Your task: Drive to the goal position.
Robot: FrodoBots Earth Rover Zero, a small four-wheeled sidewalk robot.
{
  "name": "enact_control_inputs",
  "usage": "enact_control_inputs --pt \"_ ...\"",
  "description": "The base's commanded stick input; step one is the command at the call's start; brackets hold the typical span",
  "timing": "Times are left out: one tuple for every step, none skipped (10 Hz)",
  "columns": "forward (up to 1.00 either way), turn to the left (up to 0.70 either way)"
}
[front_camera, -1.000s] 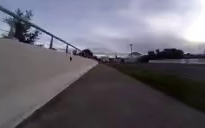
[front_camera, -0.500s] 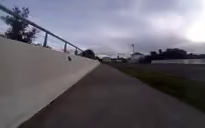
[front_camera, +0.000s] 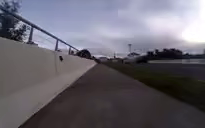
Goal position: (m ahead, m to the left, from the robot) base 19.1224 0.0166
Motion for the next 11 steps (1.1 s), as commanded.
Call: enact_control_inputs --pt "0.85 0.0" --pt "0.85 0.0" --pt "0.85 0.0" --pt "0.85 0.0" --pt "0.85 0.0" --pt "0.85 0.0" --pt "0.85 0.0" --pt "0.85 0.0" --pt "0.85 -0.02" --pt "0.85 -0.15" --pt "0.85 -0.27"
